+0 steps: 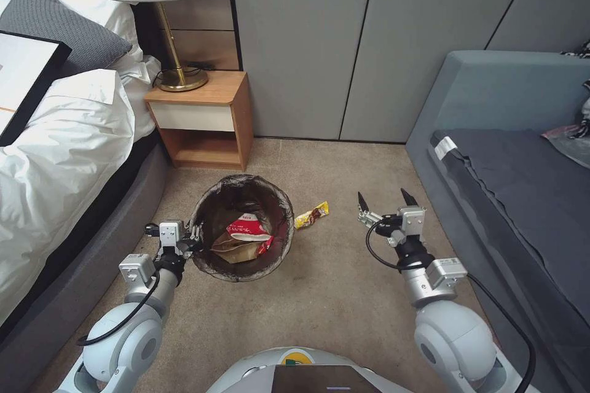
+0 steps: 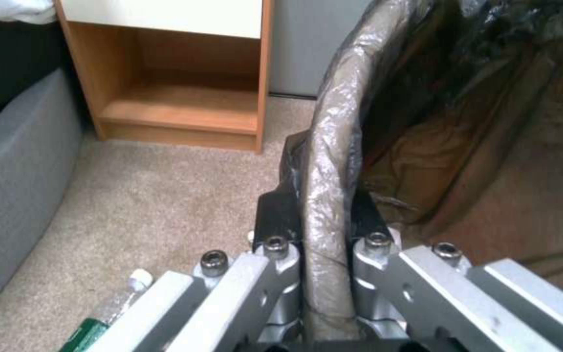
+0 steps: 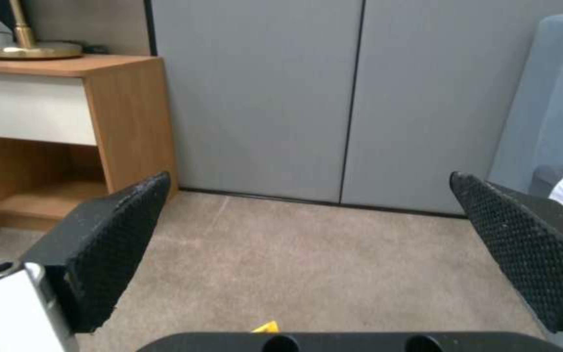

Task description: Pick up the trash bin, then pick up the garbage from the floor and place it into the trash bin.

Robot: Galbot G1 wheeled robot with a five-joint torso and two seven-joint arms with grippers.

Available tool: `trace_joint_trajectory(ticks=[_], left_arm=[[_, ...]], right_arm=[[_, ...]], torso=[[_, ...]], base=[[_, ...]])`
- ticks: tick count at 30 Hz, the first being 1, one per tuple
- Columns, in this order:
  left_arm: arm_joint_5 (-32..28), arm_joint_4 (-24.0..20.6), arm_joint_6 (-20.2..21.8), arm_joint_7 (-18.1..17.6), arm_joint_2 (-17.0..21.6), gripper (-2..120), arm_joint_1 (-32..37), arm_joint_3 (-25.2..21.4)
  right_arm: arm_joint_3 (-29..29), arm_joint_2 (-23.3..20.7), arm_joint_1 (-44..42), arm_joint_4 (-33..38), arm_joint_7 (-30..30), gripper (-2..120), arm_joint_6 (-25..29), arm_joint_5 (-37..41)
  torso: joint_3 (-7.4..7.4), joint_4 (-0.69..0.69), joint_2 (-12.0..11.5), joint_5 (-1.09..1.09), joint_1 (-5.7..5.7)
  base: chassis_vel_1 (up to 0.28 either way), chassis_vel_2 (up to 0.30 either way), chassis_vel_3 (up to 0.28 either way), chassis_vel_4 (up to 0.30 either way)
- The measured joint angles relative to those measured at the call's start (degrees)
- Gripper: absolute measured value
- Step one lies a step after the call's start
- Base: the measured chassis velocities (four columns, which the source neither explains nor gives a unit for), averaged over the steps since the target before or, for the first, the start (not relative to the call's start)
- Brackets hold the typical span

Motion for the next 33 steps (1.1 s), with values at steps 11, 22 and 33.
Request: trace_joint_trajectory(ticks=[11, 22, 33], left_arm=[[-0.1, -0.1, 0.0, 0.0, 0.0, 4, 0.0, 0.0], [-0.3, -0.1, 0.0, 0.0, 0.3, 4, -0.1, 0.0], [-0.3, -0.1, -0.2, 0.0, 0.2, 4, -0.1, 0.1]], right_arm=[[-1.0, 2.8, -1.7, -0.6, -0.6, 100, 1.4, -3.0], [-0.8, 2.1, -1.3, -0.5, -0.5, 100, 1.5, -2.6], [-1.0, 2.1, -1.3, -0.5, -0.3, 100, 1.5, -2.4]], torso=[[0.00, 0.00, 0.0, 0.00, 0.00], [0.01, 0.00, 0.0, 0.00, 0.00], [0.01, 0.01, 0.0, 0.00, 0.00]], base=[[0.000, 0.000, 0.000, 0.000], [-0.060, 0.054, 0.057, -0.059], [-0.098, 0.093, 0.103, -0.105]])
